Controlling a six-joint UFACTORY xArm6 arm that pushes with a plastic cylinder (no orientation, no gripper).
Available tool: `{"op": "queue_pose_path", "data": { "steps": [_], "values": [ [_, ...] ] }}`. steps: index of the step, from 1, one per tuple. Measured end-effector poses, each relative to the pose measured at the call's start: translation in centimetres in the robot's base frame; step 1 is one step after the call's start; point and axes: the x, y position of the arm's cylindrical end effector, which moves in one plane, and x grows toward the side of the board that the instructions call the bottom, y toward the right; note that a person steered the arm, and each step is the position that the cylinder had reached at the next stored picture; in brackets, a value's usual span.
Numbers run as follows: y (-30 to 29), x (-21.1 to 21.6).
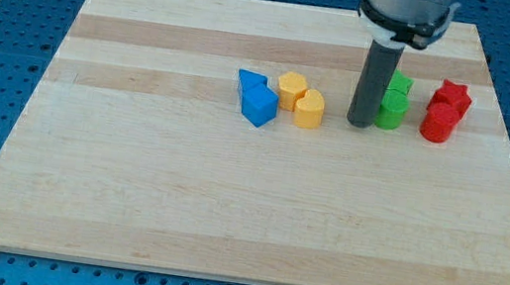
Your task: Separate the green circle from green star
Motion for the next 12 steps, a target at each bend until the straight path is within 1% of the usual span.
{"op": "queue_pose_path", "data": {
  "steps": [2,3,6,7,8,9,10,12],
  "values": [
    [0.0,-6.2],
    [0.8,-7.7],
    [4.7,-5.4],
    [4.4,-5.9],
    [0.9,-6.1],
    [-0.8,-4.9],
    [-0.6,-3.2],
    [1.9,-3.0]
  ]
}}
